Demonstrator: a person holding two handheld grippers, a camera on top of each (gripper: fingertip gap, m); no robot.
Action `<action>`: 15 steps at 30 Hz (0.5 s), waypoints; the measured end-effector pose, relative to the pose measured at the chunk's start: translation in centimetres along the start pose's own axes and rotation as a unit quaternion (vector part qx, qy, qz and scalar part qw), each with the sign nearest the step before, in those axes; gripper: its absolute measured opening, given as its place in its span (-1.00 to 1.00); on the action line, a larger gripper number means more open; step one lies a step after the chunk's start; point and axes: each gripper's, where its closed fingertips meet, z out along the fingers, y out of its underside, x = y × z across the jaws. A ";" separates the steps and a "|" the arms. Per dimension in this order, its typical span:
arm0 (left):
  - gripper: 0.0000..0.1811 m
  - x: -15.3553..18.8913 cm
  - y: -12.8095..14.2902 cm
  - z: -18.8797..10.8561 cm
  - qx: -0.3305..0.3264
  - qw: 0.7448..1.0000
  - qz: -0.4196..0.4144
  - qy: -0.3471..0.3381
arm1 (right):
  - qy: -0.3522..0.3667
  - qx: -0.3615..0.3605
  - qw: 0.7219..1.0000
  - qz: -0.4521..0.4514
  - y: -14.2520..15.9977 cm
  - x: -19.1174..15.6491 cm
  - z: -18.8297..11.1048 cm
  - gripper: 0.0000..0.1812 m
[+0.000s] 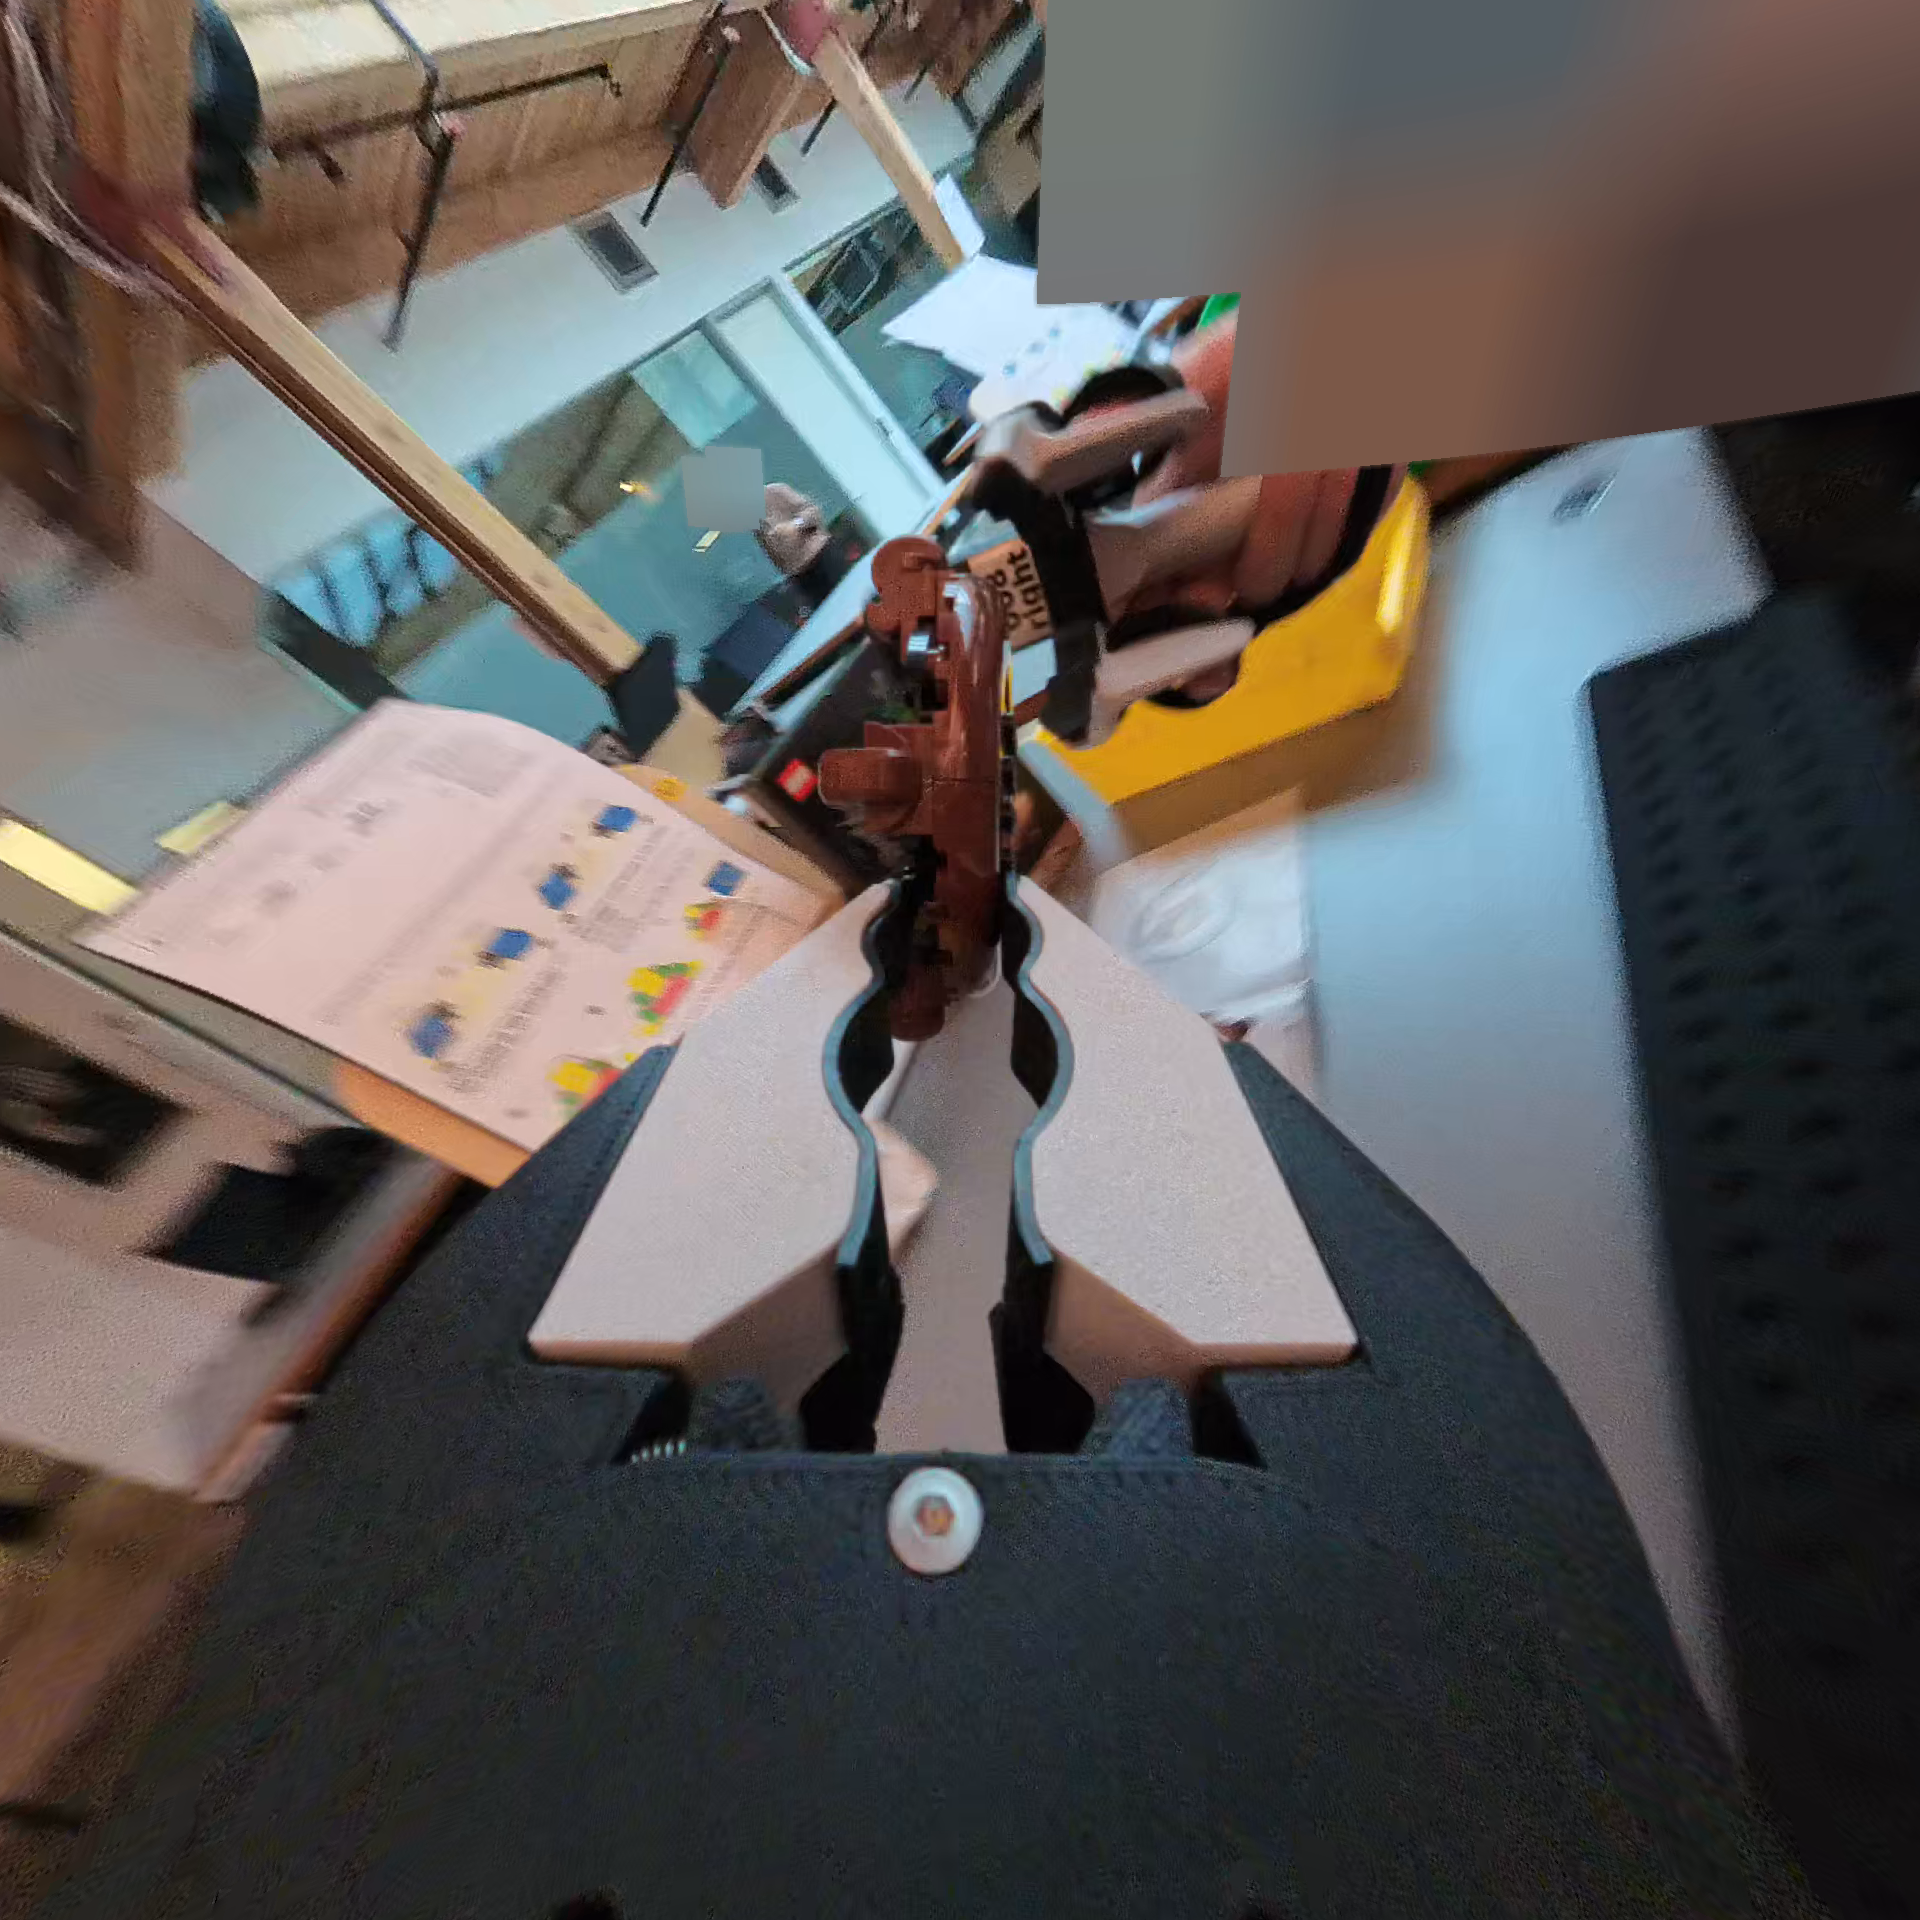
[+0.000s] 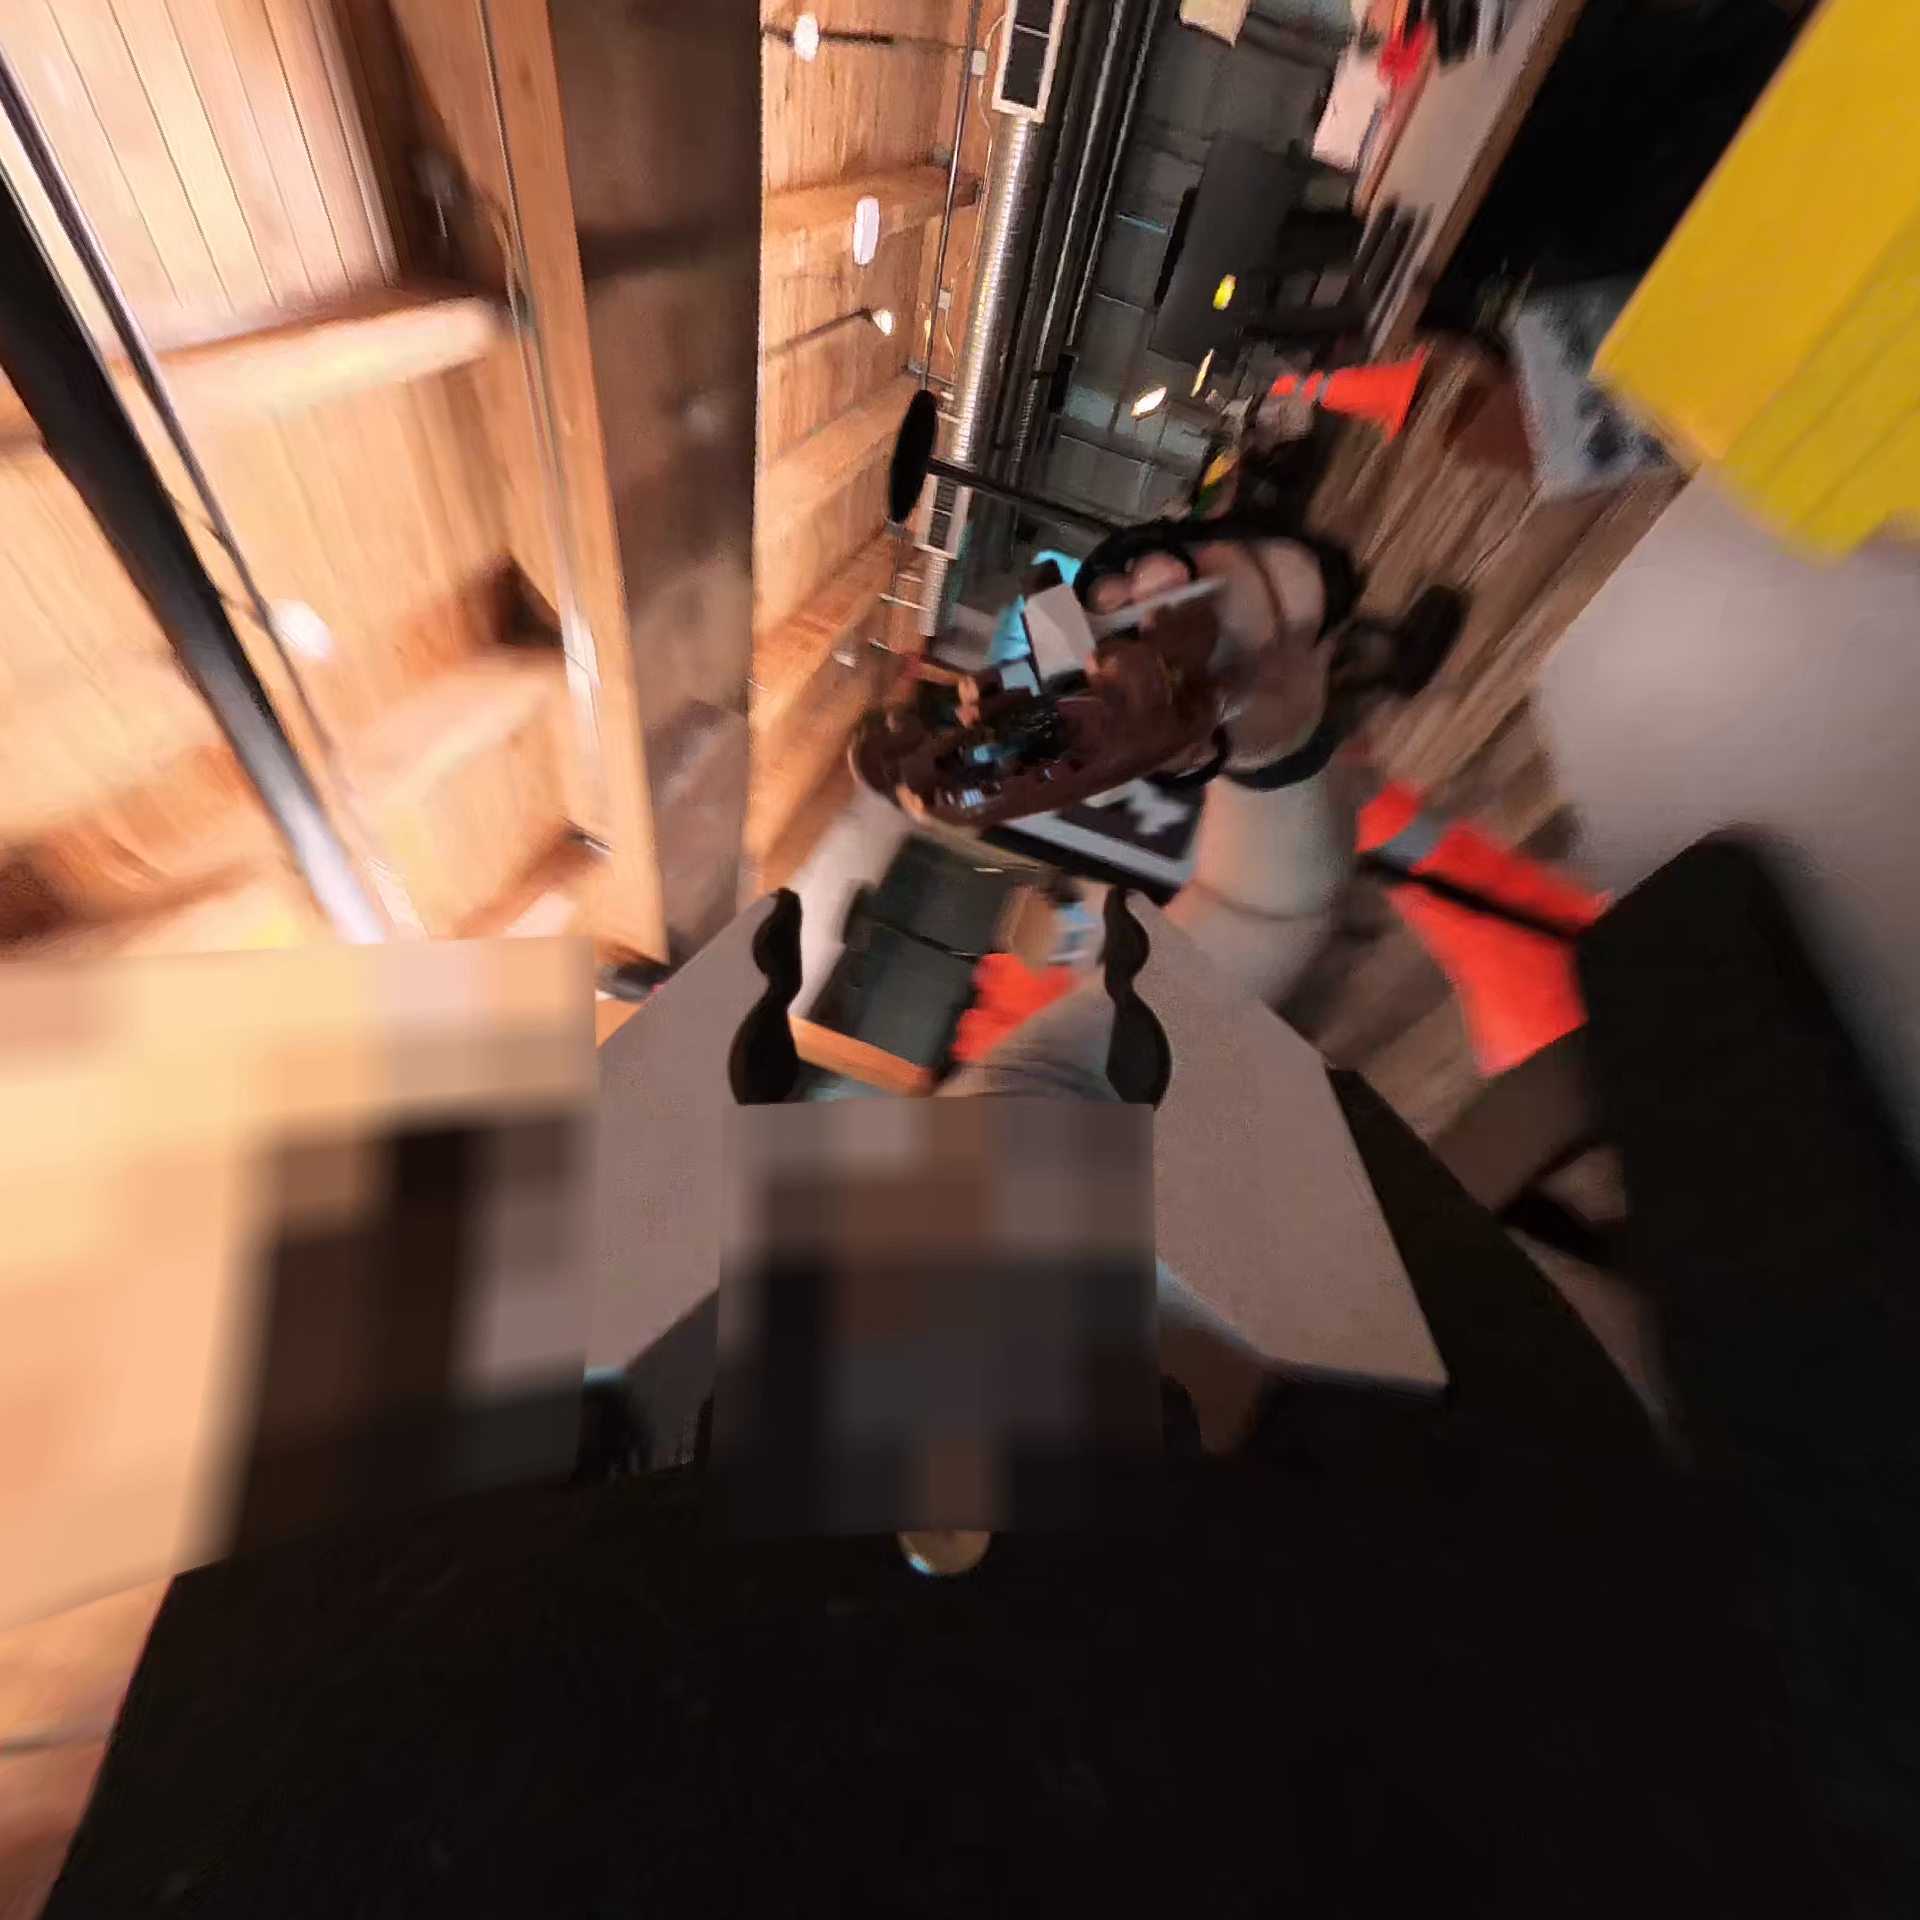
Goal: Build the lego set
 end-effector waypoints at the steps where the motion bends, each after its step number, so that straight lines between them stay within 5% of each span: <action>1: -0.84 -0.5 -0.3 -0.3 0.013 0.999 -0.039 0.003 | 0.029 -0.001 0.996 -0.083 -0.1 0.1 -0.4 -0.38; 4: -0.84 -1.0 -0.6 -0.6 0.031 0.995 -0.094 0.020 | 0.128 0.013 0.915 -0.382 -0.7 0.4 -1.3 -0.36; 8: -0.84 0.2 -0.6 -0.6 0.054 0.989 -0.125 0.053 | 0.222 0.036 0.658 -0.718 -0.5 0.0 -0.6 -0.33; 10: -0.84 0.6 -0.2 -0.5 0.057 0.986 -0.143 0.061 | 0.238 -0.007 0.576 -0.782 0.2 1.1 0.9 -0.53; 12: -0.84 1.1 0.2 -0.6 0.061 0.978 -0.179 0.083 | 0.235 -0.066 0.578 -0.779 0.7 2.9 2.4 -0.60; 15: -0.84 1.3 1.3 -0.6 0.052 0.973 -0.206 0.089 | 0.227 -0.076 0.618 -0.748 -0.4 4.2 3.5 -0.46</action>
